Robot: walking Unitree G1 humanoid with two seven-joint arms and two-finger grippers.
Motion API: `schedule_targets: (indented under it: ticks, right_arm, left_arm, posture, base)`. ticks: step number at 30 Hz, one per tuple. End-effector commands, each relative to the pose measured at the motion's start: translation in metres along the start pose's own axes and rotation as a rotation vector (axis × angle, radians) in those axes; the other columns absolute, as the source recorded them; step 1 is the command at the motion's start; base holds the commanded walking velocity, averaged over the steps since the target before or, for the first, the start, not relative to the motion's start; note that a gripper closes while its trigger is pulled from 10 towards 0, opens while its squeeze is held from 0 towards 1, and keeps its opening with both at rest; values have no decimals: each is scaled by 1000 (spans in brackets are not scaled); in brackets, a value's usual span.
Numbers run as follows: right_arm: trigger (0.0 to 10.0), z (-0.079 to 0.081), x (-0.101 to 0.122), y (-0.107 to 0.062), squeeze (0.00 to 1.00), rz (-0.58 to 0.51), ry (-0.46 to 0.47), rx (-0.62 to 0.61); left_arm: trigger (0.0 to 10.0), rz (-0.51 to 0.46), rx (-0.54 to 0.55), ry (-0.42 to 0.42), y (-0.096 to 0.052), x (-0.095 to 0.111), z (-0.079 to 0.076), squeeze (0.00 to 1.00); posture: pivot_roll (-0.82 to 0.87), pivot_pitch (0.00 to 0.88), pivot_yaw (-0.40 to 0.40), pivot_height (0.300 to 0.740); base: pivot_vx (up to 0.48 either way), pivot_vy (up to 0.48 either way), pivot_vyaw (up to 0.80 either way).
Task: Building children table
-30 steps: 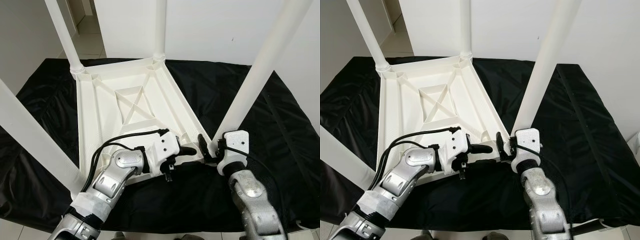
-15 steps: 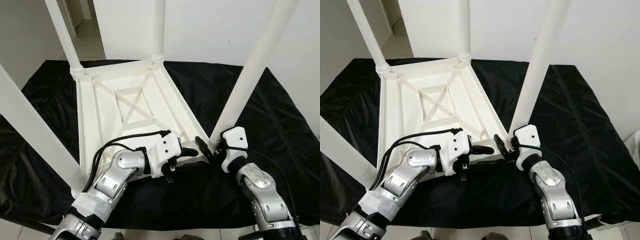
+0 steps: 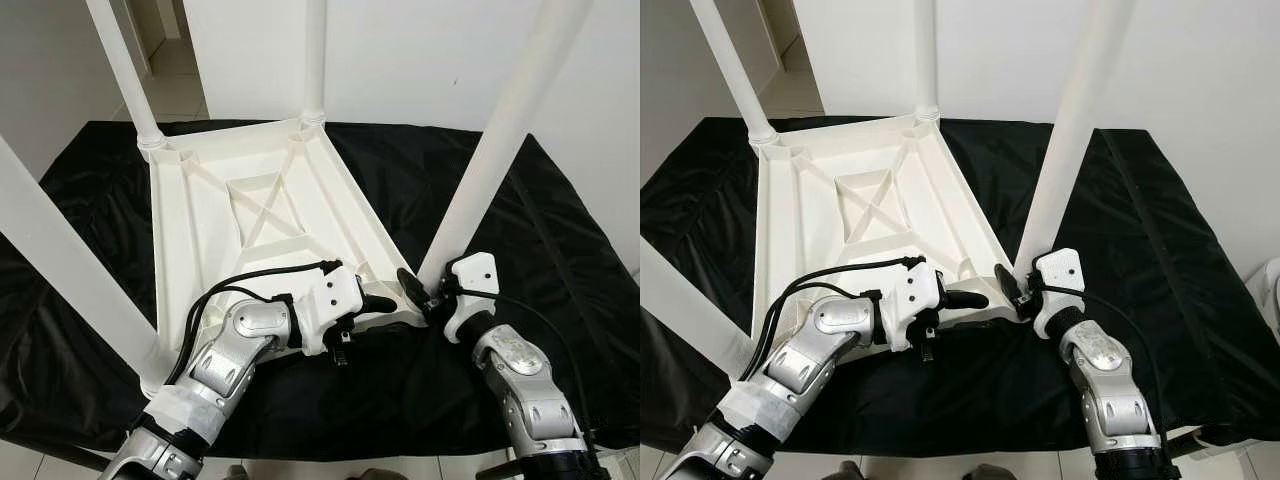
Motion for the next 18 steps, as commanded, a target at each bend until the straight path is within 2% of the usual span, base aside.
schedule_targets:
  ticks: [1, 5, 7, 10, 12, 15, 16, 17, 18]
  right_arm:
    - [10000, 0, -11, 4, 0, 67, 19, -59]
    - [10000, -2, -13, 5, 0, 80, 34, -105]
    - [10000, 3, -15, 8, 0, 95, 80, -197]
    - [10000, 7, -14, 10, 0, 98, 105, -251]
    - [10000, 13, -12, 12, 0, 97, 158, -358]
    - [10000, 15, -12, 13, 0, 99, 188, -422]
    - [10000, 15, -13, 12, 0, 104, 219, -499]
    - [10000, 15, -13, 12, 0, 104, 219, -499]
    - [10000, 15, -13, 11, 0, 100, 248, -553]
  left_arm:
    - [10000, 13, 30, 13, -1, -1, 5, 0]
    - [10000, 13, 29, 13, -1, -2, 4, 0]
    - [10000, 13, 29, 17, -1, -2, 5, 0]
    - [10000, 13, 30, 19, 0, -2, 5, 0]
    - [10000, 11, 28, 20, 0, -1, 5, 0]
    - [10000, 9, 32, 27, 0, -1, 5, 0]
    - [10000, 9, 44, 30, -1, -1, 7, 0]
    - [10000, 9, 44, 30, -1, -1, 7, 0]
    - [10000, 5, 62, 29, -2, -1, 11, 0]
  posture:
    - [-65, 0, 15, 740]
    - [-65, 0, 15, 740]
    - [-69, 0, 19, 740]
    - [-70, 0, 19, 740]
    - [-73, 0, 20, 740]
    - [-74, 0, 20, 740]
    - [-73, 0, 19, 740]
    - [-73, 0, 19, 740]
    - [-71, 0, 16, 740]
  base:
    - [0, 0, 0]
    - [0, 0, 0]
    - [0, 0, 0]
    - [0, 0, 0]
    - [0, 0, 0]
    - [0, 0, 0]
    - [0, 0, 0]
    - [0, 0, 0]
    - [0, 0, 0]
Point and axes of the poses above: a point about 5 cm out from each wrist's last joint towards the gripper, its own y axis pointing out of the wrist towards the gripper, its own x axis along the axis of the wrist's last joint, z = x × y, the point moved 4 cm from there along y, pointing out of the wrist towards the gripper, and after that the axes turned 3 degrees about -y, right-handed, at the moved point
